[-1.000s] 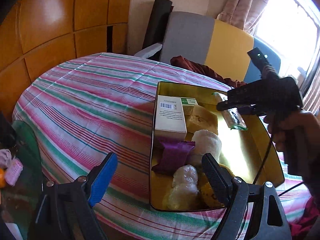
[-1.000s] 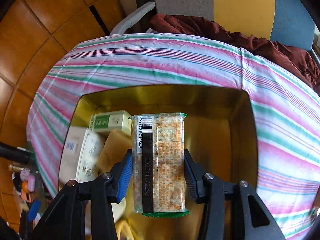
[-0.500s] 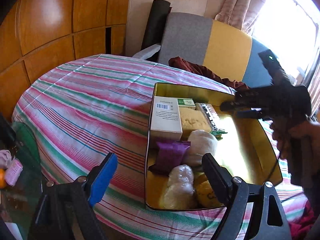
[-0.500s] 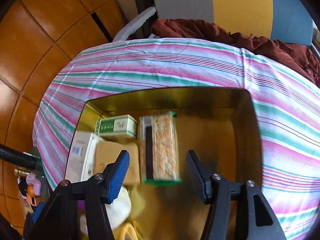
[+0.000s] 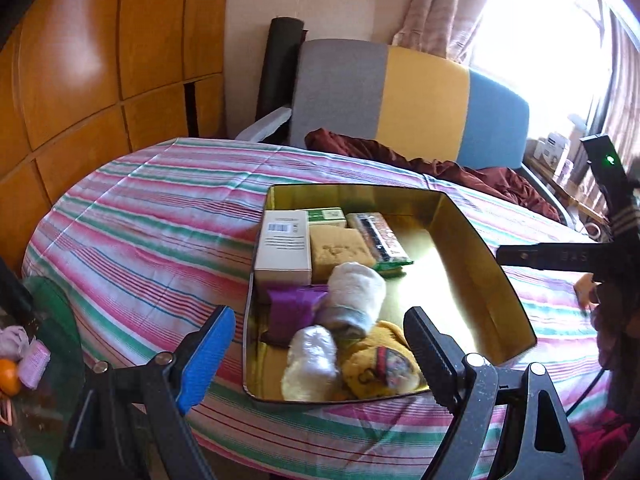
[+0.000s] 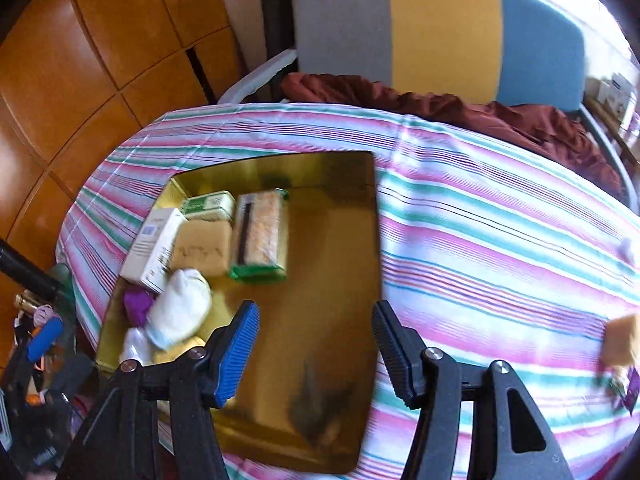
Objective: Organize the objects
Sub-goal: 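Move both tools back to the remaining items on the striped cloth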
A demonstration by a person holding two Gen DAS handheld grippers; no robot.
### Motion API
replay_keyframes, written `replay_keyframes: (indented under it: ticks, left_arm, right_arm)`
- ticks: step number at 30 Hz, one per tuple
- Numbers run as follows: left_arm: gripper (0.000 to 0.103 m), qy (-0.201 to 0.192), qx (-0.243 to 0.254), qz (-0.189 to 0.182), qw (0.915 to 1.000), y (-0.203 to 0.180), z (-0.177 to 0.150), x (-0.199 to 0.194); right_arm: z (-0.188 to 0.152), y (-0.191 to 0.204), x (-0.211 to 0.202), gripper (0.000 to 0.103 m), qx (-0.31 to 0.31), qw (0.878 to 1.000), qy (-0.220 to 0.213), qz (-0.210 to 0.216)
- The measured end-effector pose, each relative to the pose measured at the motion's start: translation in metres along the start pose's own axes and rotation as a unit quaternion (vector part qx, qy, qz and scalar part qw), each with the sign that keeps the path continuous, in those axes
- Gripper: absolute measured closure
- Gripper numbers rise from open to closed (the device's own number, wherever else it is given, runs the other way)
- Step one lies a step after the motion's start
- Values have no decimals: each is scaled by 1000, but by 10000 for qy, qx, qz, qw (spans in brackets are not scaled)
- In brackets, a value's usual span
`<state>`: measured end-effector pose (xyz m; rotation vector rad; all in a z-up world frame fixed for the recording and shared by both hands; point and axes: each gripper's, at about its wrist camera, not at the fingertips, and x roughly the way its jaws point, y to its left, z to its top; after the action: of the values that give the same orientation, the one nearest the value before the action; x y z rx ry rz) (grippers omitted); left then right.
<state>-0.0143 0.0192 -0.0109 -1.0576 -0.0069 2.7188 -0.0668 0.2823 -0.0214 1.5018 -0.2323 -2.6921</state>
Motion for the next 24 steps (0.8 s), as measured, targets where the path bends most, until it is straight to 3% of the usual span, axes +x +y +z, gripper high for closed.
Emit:
replay_keyframes:
  ticks: [13, 20, 24]
  left_arm:
    - [16, 12, 614, -196, 9979, -51, -1, -7]
    - [16, 97, 1016, -407, 9939, -89, -2, -1]
    - [16, 156, 1244, -557, 9905, -112, -3, 3]
  right_arm:
    - [-31, -116, -46, 42, 1035, 9928, -332, -494]
    - [-45, -192, -78, 41, 1753, 9780, -581, -970]
    - [-53, -237, -96, 35, 2187, 9648, -722, -1269]
